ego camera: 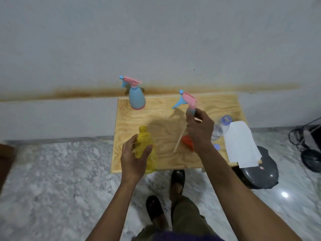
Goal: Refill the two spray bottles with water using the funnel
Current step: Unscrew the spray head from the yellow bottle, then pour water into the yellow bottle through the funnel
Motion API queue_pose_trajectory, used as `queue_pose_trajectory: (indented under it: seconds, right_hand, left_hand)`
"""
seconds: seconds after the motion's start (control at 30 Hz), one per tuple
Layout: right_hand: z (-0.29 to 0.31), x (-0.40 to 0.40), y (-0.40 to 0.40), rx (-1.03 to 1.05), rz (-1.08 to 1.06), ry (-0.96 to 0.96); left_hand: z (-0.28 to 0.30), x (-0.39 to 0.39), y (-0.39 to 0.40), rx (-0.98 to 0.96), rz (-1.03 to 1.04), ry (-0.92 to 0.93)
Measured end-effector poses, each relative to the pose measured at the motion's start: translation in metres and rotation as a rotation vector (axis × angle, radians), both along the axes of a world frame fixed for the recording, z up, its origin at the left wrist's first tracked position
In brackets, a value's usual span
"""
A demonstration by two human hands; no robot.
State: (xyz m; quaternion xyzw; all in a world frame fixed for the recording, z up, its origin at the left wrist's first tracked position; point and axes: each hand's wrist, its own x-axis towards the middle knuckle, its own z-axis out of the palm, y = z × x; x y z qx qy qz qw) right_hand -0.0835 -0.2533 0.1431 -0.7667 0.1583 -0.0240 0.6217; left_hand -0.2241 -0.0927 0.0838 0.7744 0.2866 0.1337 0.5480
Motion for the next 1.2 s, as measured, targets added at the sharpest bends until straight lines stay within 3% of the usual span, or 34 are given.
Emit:
queue_pose_trajectory:
  seconds: [0.37, 0.73, 1.07, 1.2]
  right_hand:
    - [-0.113, -0.002, 0.016, -0.344, 0.265, 0.3]
    - [-0.134, 0.006, 0.029, -0.442, 0.349, 0.43]
    - [-0.133, 0.004, 0.024, -0.557, 0.419, 0.398]
    - [-0.111, -0.005, 0.016, -0.607, 0.475, 0.15]
  left_hand:
    - [-0.026, 0.04, -0.009, 0.017, 0.042, 0.022]
    - [-0.047, 0.048, -0.01, 0.049, -0.008, 0.021]
    - [-0.046, 0.048, -0.015, 0.06, -0.065, -0.004]
    - [-0.048, 0.04, -0.016, 0.08, -0.06, -0.017]
